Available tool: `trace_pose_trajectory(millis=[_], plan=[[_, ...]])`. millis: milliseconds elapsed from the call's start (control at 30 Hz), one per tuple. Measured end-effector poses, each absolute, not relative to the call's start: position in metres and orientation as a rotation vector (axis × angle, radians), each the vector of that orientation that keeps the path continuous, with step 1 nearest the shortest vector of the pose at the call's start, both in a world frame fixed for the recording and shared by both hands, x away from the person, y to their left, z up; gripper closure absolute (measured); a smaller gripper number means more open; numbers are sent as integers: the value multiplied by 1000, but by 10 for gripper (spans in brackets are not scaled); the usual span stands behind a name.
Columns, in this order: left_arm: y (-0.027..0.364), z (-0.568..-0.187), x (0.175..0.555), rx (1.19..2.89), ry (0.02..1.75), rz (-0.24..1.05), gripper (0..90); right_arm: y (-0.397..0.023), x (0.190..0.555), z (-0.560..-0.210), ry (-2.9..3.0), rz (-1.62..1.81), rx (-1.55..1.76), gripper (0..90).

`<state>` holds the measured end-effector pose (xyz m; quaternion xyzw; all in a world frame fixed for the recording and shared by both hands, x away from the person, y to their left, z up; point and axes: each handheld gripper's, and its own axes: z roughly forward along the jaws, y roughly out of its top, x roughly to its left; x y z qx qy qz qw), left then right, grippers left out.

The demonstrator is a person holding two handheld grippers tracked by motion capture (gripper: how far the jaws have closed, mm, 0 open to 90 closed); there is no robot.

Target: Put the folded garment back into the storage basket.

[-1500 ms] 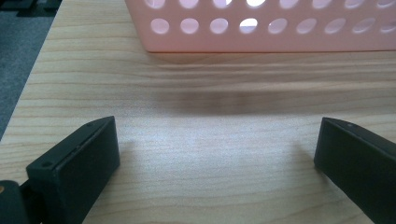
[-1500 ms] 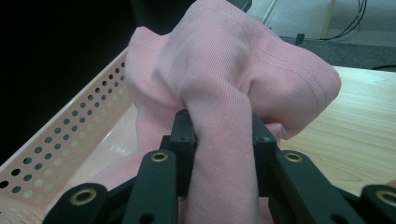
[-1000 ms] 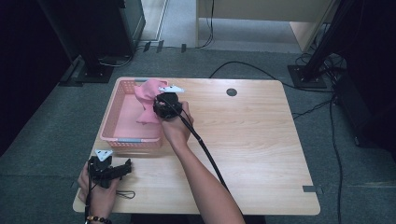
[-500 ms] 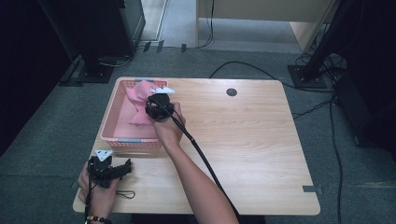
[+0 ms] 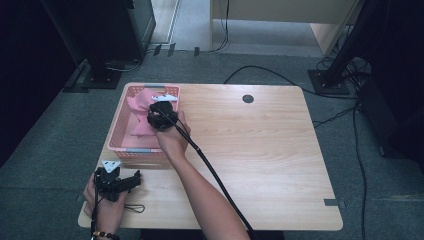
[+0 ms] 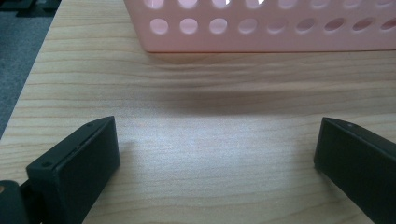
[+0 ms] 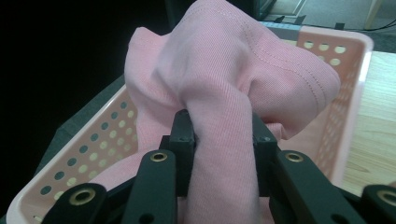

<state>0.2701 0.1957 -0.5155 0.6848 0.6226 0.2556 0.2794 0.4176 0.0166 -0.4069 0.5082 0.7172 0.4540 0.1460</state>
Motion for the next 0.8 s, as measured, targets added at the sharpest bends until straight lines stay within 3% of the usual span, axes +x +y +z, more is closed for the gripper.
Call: trace_pose_trajectory(millis=[800], plan=[[196, -515, 270, 1843, 1668, 682, 0, 41, 430, -434, 2122, 1313, 1486, 700]])
